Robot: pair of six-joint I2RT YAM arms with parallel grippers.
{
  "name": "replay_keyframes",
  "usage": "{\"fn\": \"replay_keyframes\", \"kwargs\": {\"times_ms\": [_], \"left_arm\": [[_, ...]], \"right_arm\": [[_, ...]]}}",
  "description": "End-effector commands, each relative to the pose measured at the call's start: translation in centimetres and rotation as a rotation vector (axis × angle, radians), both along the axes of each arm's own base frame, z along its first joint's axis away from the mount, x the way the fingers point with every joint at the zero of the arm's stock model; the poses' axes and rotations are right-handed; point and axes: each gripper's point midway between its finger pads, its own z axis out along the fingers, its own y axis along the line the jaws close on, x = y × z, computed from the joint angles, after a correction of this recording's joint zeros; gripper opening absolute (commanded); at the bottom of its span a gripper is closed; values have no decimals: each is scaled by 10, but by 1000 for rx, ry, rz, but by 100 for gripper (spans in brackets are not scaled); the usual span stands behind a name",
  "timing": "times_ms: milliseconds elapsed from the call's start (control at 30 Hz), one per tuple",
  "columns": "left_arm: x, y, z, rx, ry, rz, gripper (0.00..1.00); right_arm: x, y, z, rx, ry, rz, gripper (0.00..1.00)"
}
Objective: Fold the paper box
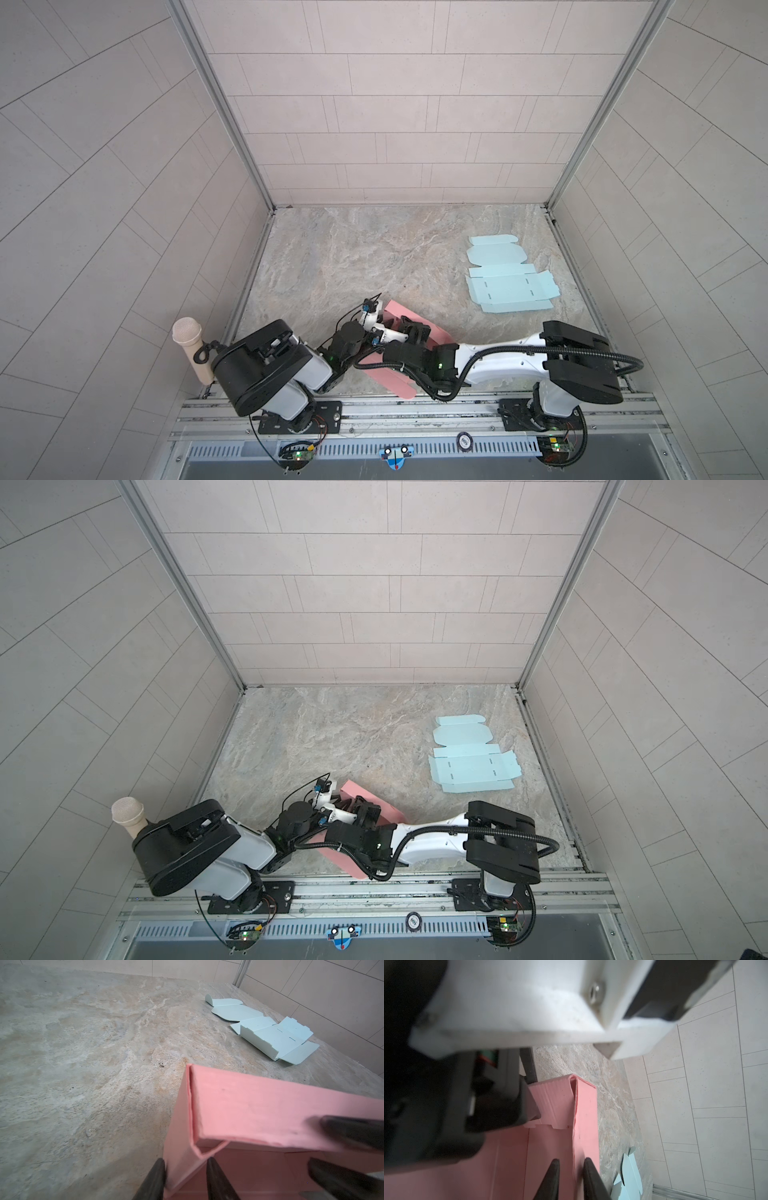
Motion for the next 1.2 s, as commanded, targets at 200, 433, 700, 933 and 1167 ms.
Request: {"fn": "replay_keyframes", "kwargs": {"times_ms": [200,433,700,933,1167], "left_arm": [[8,-13,13,-28,-44,-20,33],[13,-14,12,-12,-51,-14,24],[15,-14,8,-10,-59,-3,17],[20,-19,8,-3,-67,-6,32],[26,-29,6,-2,-73,-26,33]], "right_arm": [[-3,0,2,92,55,5,21],[-7,1,-5,117,98,11,21],[-8,-1,0,205,148,2,21],[-1,-6,-2,239,170,-23,21],[1,-11,-3,265,188,-30,21]]}}
